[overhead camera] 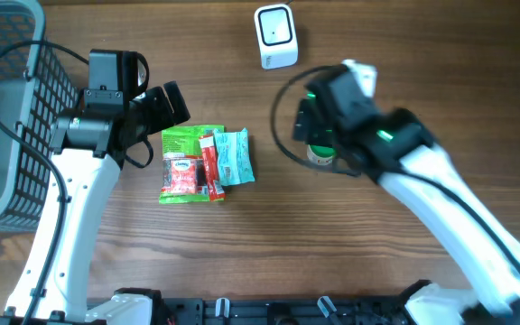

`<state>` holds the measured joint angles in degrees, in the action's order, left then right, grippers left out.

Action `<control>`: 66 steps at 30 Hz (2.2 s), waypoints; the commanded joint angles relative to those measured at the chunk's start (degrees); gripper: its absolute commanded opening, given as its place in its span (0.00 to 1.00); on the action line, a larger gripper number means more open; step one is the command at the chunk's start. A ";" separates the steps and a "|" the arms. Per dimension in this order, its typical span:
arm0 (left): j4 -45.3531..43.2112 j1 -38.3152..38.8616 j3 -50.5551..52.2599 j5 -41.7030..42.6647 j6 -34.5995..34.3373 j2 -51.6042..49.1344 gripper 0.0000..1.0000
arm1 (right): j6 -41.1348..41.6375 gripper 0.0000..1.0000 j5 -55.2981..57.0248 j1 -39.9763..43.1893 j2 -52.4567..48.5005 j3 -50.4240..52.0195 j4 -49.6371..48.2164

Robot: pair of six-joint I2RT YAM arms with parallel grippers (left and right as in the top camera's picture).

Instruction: Scan the item barcode

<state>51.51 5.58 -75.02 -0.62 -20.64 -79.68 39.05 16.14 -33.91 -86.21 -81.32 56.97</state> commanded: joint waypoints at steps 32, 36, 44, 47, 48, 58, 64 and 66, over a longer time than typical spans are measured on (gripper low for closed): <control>0.04 -0.35 -0.46 -0.74 0.70 0.26 1.00 | -2.95 1.00 -22.60 14.99 -21.16 0.46 -0.85; 0.04 -0.35 -0.46 -0.74 0.70 0.26 1.00 | -2.99 1.00 -22.60 13.97 -23.43 0.46 -1.20; 0.04 -0.35 -0.46 -0.76 0.70 0.26 1.00 | -3.06 0.99 -21.97 12.33 -25.90 0.46 -2.32; 0.04 -0.35 -0.46 -0.74 0.72 0.26 1.00 | -3.08 0.97 -20.31 12.33 -25.90 0.46 -2.32; 0.04 -0.35 -0.46 -0.74 0.70 0.26 1.00 | -3.08 0.96 -19.39 12.33 -25.90 0.46 -2.25; 0.04 -0.35 -0.46 -0.76 0.70 0.26 1.00 | -7.08 0.79 -18.45 12.33 -25.90 0.46 -3.15; 0.07 -0.35 -0.46 -0.74 0.72 0.26 1.00 | -12.52 0.77 -16.31 12.33 -25.90 0.46 -3.63; 0.04 -0.35 -0.46 -0.74 0.70 0.26 1.00 | -15.89 0.75 -15.89 12.33 -25.90 0.46 -3.52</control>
<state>51.51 5.58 -75.02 -0.62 -20.64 -79.68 29.61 -2.22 -21.56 -111.37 -80.84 53.56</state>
